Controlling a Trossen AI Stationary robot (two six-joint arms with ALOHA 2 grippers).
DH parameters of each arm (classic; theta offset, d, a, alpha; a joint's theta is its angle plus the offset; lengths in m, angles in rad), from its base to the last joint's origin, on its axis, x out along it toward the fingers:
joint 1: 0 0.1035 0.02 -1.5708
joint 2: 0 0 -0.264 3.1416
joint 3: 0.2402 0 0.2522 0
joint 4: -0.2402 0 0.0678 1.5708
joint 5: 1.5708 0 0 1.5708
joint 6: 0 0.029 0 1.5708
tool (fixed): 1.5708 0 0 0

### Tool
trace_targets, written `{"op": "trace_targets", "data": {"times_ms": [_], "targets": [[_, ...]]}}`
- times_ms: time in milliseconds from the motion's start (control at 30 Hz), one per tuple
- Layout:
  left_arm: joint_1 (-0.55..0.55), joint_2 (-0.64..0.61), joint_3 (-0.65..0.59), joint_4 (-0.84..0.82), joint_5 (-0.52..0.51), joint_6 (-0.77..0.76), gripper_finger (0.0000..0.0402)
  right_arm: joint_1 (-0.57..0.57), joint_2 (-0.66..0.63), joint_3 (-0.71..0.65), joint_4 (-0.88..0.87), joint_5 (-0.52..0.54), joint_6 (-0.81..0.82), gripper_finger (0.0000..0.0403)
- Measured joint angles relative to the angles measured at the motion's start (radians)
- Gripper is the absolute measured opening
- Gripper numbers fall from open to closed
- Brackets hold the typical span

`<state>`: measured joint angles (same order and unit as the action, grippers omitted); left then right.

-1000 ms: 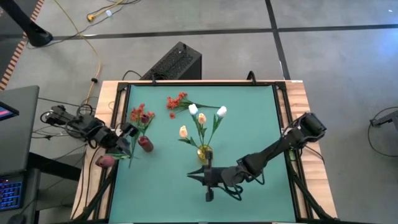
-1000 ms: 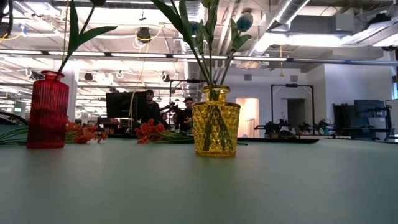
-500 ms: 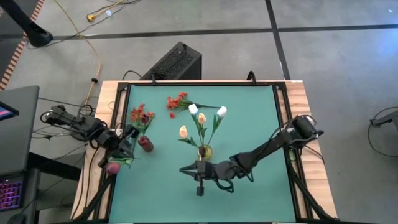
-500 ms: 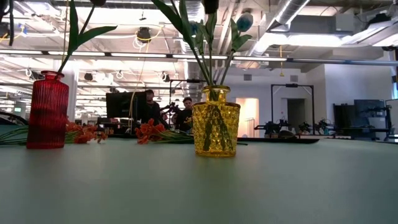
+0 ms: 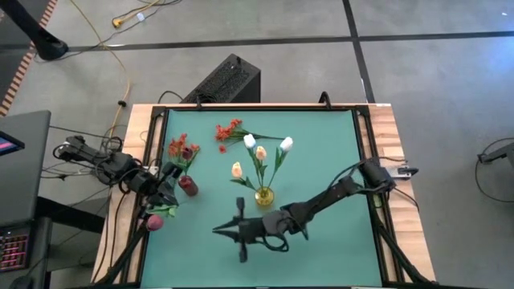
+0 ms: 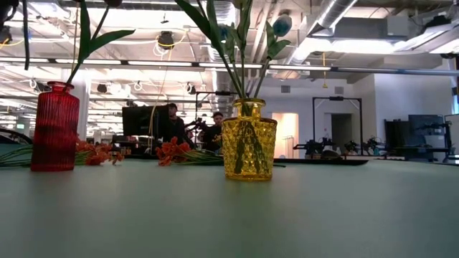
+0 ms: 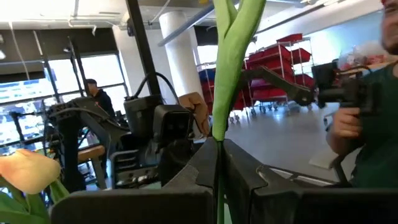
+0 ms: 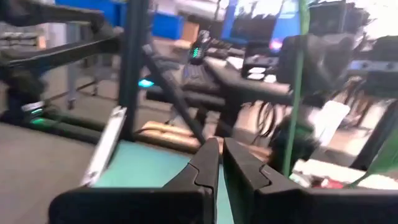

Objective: Sort flowers into vase by color
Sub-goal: Put the red flower into the red vase

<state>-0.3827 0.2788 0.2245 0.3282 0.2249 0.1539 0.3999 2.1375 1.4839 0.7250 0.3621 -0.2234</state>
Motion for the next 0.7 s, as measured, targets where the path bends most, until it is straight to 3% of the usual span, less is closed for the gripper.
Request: {"op": "trace_targets", "data": {"times_ms": [300, 433, 700], "targets": [[0.000, 0.001, 0.000, -0.001, -0.017, -0.008, 0.0000, -0.073, 0.127, 0.207, -0.100, 0.011, -0.052, 0.0077], [0.000, 0.002, 0.000, 0.000, -0.055, 0.007, 0.0000, -0.094, 0.126, 0.234, -0.100, 0.017, -0.095, 0.0124], [0.000, 0.003, 0.000, 0.031, -0.097, -0.017, 0.0000, -0.130, 0.124, 0.278, -0.092, 0.005, -0.017, 0.0237]]}}
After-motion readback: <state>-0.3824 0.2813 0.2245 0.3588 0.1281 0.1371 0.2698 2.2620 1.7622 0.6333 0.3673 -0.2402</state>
